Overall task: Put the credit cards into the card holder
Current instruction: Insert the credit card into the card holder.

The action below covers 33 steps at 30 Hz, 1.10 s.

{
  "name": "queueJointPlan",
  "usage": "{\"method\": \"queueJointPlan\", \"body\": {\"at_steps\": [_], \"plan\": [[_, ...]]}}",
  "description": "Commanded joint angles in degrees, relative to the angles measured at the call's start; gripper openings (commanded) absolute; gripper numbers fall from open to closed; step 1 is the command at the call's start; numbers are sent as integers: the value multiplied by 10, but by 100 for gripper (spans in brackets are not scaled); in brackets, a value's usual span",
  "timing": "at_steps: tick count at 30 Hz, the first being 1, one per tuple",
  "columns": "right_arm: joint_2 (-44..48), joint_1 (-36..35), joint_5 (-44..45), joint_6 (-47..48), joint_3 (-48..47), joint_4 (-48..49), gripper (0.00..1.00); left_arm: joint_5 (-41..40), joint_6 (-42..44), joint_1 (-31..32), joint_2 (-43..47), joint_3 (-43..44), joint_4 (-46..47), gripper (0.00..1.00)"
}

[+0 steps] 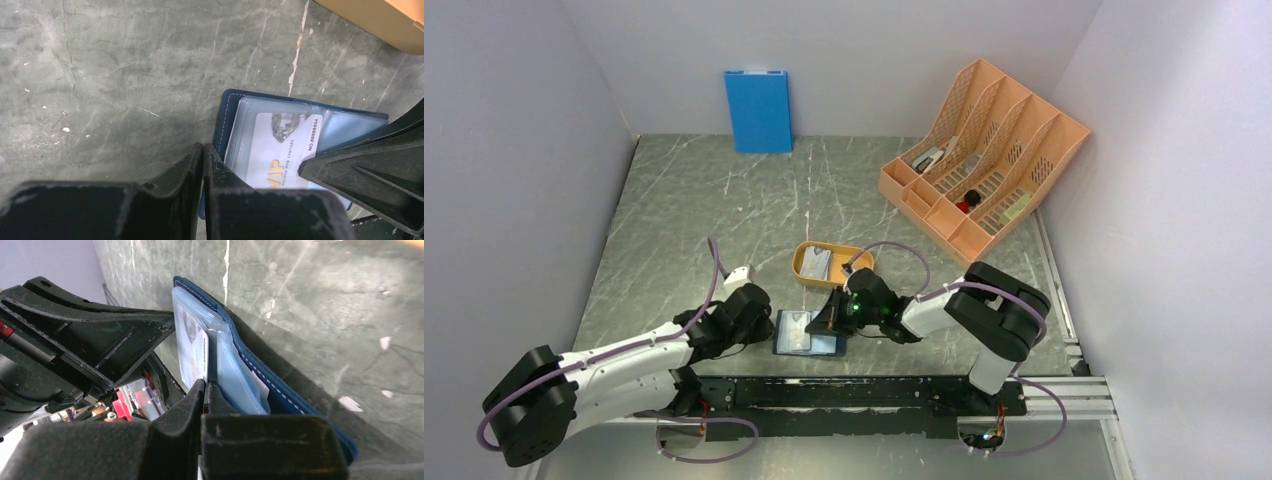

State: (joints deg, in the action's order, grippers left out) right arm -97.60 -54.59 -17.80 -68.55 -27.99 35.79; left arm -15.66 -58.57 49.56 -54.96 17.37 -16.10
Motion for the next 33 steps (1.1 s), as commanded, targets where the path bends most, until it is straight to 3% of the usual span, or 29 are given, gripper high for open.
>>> {"method": "queueJointPlan", "body": {"at_steps": [1, 5, 11, 15, 29, 33], "plan": [[-8, -18, 15, 23, -19, -42, 0, 44, -5, -1, -3, -28, -41, 13], [5, -21, 21, 27, -20, -61, 0, 42, -8, -1, 6, -30, -49, 12], [20, -22, 24, 30, -16, -72, 26, 39, -11, -1, 21, -32, -58, 13], [18, -24, 20, 30, -21, -72, 34, 44, -10, -1, 21, -35, -53, 12], [-18, -46, 9, 29, -88, -101, 36, 62, -16, -1, 30, -44, -35, 11], [-4, -47, 24, 45, -100, -152, 37, 49, -16, -1, 42, -38, -58, 11]]}}
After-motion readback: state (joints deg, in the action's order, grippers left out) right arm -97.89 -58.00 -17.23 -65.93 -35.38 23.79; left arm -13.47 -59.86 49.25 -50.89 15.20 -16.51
